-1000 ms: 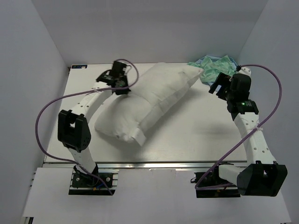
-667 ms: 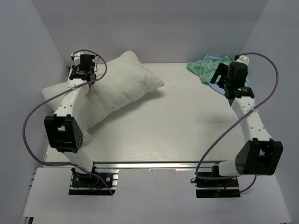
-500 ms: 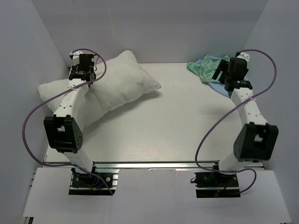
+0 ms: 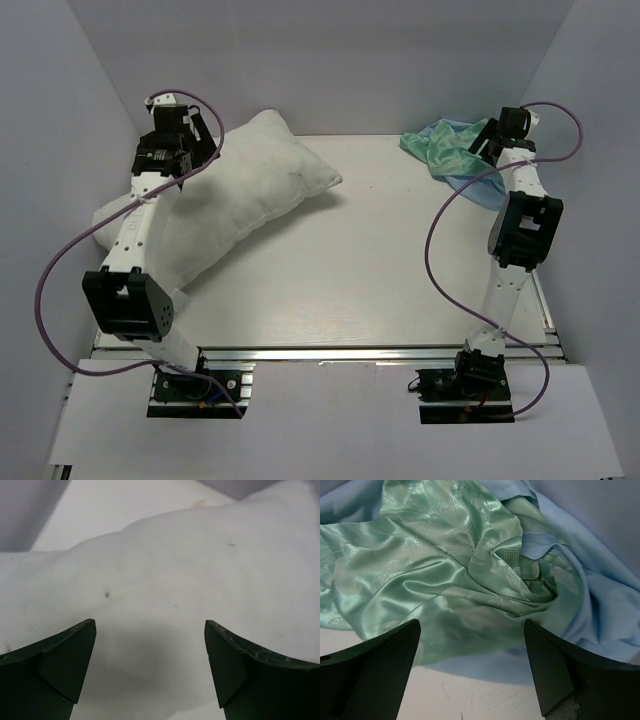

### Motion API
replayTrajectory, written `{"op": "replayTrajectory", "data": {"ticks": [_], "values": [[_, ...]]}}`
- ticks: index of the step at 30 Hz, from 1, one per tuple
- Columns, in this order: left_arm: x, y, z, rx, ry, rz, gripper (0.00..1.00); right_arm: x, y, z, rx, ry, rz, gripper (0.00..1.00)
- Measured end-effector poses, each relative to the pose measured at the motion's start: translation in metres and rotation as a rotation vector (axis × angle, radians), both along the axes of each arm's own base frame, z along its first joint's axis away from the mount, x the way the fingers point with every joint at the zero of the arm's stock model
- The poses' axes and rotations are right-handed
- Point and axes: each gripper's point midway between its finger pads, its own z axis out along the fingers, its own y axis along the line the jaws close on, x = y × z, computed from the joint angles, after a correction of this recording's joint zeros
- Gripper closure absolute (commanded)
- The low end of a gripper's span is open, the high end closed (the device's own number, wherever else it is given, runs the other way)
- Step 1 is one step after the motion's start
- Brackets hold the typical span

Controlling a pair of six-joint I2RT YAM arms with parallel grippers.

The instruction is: Put the pillow into the pillowcase

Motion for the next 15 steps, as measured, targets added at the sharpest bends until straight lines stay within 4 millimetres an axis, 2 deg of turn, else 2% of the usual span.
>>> {"op": "replayTrajectory", "data": {"ticks": [3,6,7,9,10,11,15], "values": [[-0.009,-0.026,0.03,-0.084,-0.098,-0.137,0.02,0.014,-0.001,-0.021,0.017,0.012,-0.015,0.11],[-0.028,-0.046,0.061,-0.142,-0.195,-0.244,0.02,0.017,0.001,-0.04,0.033,0.032,-0.033,0.24],[-0.034,-0.051,0.071,-0.154,-0.225,-0.273,0.02,0.017,0.001,-0.045,0.038,0.039,-0.041,0.42],[-0.044,-0.057,0.087,-0.166,-0.272,-0.307,0.02,0.017,0.001,-0.051,0.045,0.048,-0.054,0.59],[-0.047,-0.058,0.093,-0.169,-0.288,-0.315,0.02,0.017,0.001,-0.053,0.046,0.053,-0.055,0.87],[-0.049,-0.059,0.097,-0.171,-0.301,-0.323,0.02,0.017,0.001,-0.054,0.045,0.058,-0.055,1.0],[-0.051,-0.06,0.099,-0.173,-0.303,-0.327,0.02,0.013,0.003,-0.055,0.056,0.065,-0.061,1.0]]}}
